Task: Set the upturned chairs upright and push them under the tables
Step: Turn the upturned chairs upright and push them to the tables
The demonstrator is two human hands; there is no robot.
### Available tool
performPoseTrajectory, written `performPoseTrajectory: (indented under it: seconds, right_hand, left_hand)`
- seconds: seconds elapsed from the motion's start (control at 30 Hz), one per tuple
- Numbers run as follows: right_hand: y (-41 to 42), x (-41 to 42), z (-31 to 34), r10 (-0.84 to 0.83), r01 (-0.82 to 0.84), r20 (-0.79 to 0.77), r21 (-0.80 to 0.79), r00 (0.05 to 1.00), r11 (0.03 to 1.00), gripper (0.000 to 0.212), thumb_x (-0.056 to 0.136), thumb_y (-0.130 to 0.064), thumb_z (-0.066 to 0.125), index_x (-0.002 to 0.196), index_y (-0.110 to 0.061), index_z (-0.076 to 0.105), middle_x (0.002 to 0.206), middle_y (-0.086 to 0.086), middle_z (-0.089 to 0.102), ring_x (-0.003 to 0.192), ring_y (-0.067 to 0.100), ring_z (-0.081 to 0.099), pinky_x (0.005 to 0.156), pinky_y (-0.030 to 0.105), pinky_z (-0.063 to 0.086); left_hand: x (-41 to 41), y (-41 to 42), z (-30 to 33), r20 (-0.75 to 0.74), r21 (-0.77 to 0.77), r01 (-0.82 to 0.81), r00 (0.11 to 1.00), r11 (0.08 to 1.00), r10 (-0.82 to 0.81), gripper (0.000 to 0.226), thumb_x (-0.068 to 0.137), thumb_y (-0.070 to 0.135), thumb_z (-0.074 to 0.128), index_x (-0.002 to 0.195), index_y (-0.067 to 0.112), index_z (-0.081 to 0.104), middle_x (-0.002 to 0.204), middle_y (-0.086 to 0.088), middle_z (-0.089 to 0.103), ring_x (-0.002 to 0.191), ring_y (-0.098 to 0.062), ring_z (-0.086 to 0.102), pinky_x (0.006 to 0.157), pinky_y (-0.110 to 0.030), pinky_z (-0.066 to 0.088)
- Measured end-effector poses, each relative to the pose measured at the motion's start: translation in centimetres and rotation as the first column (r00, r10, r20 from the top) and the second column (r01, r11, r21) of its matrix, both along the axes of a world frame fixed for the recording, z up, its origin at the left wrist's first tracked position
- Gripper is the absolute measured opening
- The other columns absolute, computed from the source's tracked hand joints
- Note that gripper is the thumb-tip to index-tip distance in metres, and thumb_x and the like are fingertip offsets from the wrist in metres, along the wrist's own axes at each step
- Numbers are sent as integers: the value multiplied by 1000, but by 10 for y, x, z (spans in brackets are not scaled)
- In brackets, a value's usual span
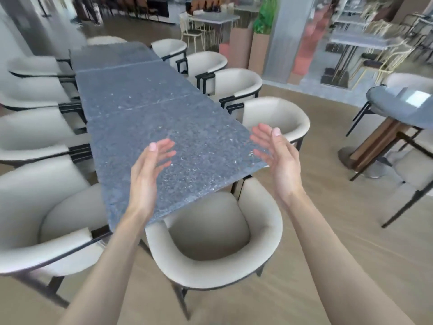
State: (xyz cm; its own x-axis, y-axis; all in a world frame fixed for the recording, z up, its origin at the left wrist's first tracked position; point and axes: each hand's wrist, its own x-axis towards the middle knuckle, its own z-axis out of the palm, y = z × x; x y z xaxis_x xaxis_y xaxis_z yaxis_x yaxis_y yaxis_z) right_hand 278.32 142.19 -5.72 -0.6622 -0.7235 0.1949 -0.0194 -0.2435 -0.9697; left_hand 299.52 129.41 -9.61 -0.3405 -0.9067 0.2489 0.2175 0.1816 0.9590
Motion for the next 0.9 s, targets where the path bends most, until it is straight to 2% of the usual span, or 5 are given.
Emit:
performPoseTrajectory:
  seconds: [0.23,0.33,0.6,0.77,0.9]
  right_hand:
    - [22,-190,-30,13,-13,-22,7,1000,1000,49,96,-45,45,131,-15,62,126,-1,70,120,11,64,106,42,48]
    - [22,-288,-35,9,-4,-73,65,997,998,44,96,-46,44,126,-21,64,128,-3,69,121,11,62,108,46,46]
    - [-8,-499,-13,40,-27,-102,120,994,992,55,96,-49,44,134,-12,61,131,-1,67,123,10,61,111,47,43]
    - [-49,-619,-25,113,-103,-108,99,988,990,42,101,-43,45,128,-17,64,128,0,68,121,13,62,110,50,44]
    - [-106,-714,-30,249,-238,-103,109,963,965,31,106,-35,43,122,-21,65,126,-1,69,119,12,64,109,50,44]
  left_hand:
    - [-190,15,-51,-69,-8,-63,996,998,62,44,96,55,45,118,23,68,126,-2,69,117,-25,65,98,-37,50]
    - [-295,11,-69,-124,97,-89,987,991,100,47,93,56,49,115,20,69,125,-8,69,115,-25,66,96,-34,53]
    - [-523,-22,-27,-104,83,-75,991,994,84,43,97,48,45,114,17,69,118,-3,72,113,-22,67,99,-38,51]
    - [-620,-59,-17,-39,-24,-113,993,993,112,46,101,46,40,117,14,69,118,-3,73,112,-20,67,97,-35,51]
    - [-692,-81,-29,-45,-16,-266,963,964,265,45,106,39,39,119,7,68,115,-6,73,108,-23,69,97,-39,53]
